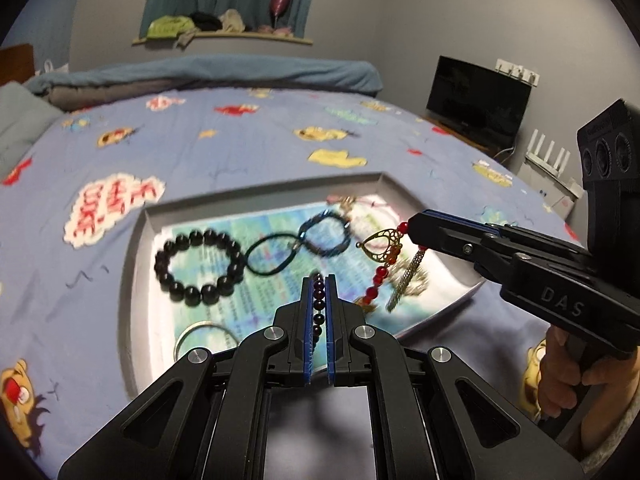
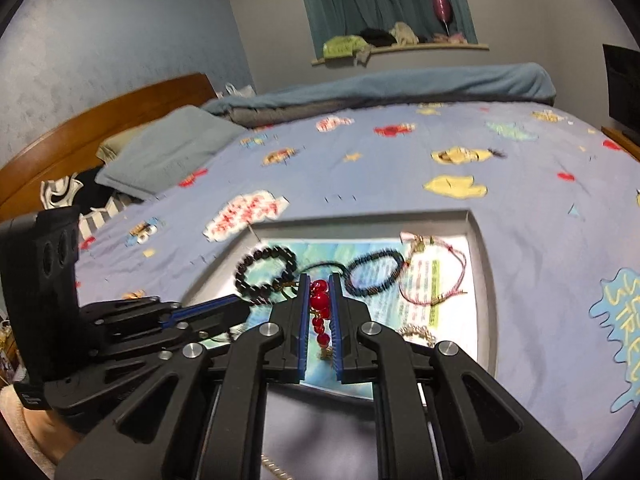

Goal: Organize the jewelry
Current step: 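Carry dark red bracelet and red-bead gold chain into the tray and open both tools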

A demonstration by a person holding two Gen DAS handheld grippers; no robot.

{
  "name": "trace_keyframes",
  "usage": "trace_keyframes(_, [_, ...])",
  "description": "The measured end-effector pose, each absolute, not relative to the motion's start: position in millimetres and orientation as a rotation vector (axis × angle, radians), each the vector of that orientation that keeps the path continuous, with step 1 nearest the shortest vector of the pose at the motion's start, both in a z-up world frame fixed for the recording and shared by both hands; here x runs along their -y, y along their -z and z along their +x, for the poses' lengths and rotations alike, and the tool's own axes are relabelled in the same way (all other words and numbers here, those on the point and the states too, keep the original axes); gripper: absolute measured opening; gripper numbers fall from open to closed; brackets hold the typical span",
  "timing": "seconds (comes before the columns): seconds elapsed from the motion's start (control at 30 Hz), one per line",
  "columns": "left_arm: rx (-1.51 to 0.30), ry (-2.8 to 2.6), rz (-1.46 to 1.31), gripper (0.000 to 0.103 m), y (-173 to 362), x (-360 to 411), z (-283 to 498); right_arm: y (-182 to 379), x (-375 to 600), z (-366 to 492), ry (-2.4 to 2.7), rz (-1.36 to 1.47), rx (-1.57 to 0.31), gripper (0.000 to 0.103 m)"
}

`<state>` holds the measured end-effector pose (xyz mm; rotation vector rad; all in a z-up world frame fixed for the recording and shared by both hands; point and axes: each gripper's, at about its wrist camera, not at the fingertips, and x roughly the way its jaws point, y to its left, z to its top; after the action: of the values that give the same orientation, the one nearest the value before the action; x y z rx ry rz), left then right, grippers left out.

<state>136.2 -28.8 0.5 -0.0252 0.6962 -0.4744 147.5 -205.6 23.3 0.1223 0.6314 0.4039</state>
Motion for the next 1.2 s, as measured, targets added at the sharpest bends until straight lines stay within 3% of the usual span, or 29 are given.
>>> trace_keyframes(0.47, [-0.795,0.389,-0.017,0.006,29,17,158,10,206,178,-0.360,0.146,-0.722,0.009])
trace_keyframes(1.2, [-0.783,0.362,0.063,0.006,33,25,154,28,203,189,-0.373,0.155,-0.780,0.009])
